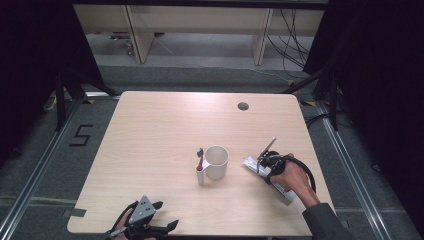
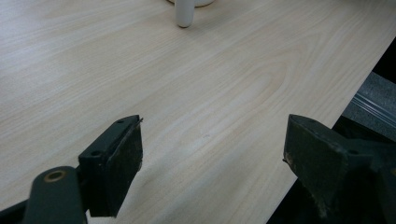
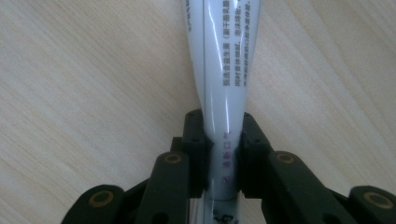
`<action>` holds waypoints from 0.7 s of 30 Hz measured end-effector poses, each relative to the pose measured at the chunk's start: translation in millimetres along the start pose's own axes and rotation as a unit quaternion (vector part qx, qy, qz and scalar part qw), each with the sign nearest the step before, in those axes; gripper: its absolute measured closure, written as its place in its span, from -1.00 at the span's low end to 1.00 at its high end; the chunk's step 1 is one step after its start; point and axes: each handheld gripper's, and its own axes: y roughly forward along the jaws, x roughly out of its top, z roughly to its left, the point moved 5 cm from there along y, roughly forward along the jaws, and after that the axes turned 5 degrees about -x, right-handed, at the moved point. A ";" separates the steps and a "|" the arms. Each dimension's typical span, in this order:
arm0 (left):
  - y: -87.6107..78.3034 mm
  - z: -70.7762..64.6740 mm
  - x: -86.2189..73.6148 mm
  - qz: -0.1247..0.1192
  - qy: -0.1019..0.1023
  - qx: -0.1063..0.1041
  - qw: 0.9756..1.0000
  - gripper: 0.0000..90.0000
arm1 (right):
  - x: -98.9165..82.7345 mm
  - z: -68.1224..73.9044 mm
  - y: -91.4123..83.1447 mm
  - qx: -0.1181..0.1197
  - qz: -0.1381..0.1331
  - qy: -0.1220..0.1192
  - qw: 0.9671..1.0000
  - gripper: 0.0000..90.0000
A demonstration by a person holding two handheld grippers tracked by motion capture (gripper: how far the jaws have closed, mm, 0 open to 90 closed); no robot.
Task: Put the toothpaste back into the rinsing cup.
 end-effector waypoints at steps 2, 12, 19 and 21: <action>-0.4 1.1 -0.5 0.005 0.004 0.003 1.000 -0.57 | -0.6 0.2 -1.0 0.003 -0.004 0.004 1.000 0.71; -0.3 0.4 -0.3 0.001 -0.005 0.004 1.000 -0.57 | 0.2 -11.8 -34.0 0.021 -0.097 0.051 0.994 0.71; -0.3 0.3 -0.2 0.000 -0.008 0.005 1.000 -0.57 | 9.1 -18.3 -57.7 0.039 -0.188 0.073 0.979 0.71; -0.1 0.1 0.0 -0.002 -0.010 0.005 1.000 -0.57 | 14.3 -20.0 -62.2 0.033 -0.219 0.075 0.972 0.71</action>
